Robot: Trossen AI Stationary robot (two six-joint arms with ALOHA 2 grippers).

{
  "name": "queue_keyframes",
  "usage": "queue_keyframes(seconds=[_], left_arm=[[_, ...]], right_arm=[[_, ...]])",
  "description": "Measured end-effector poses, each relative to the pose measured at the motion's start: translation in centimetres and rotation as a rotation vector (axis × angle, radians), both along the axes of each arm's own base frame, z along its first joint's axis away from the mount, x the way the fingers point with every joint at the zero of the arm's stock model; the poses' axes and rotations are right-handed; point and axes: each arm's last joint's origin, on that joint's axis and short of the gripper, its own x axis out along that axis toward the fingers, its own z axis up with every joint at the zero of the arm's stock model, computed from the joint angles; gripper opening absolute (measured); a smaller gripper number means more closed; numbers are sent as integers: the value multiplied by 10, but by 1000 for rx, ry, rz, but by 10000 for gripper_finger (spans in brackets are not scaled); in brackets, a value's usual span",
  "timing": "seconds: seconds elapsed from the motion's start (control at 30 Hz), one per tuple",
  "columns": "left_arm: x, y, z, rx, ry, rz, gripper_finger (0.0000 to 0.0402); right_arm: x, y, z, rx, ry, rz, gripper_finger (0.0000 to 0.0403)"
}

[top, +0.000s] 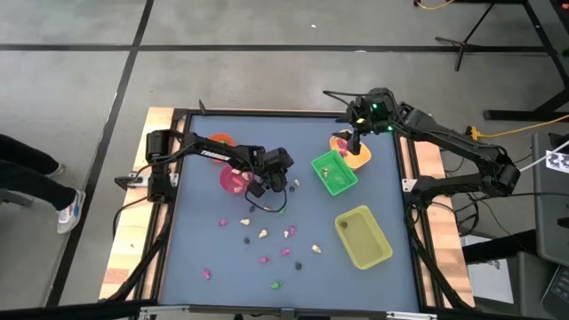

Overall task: Sort Halloween decoration
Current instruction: Put the white skull toy into the pink bin

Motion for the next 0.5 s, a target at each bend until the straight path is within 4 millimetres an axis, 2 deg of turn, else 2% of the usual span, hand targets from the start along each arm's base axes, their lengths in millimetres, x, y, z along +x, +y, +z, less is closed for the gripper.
queue_keyframes(seconds=[0.5], left_arm=[[0,0,-1,-3,4,1,86]], right_arm=[[16,-11,-25,61,84,0,230]])
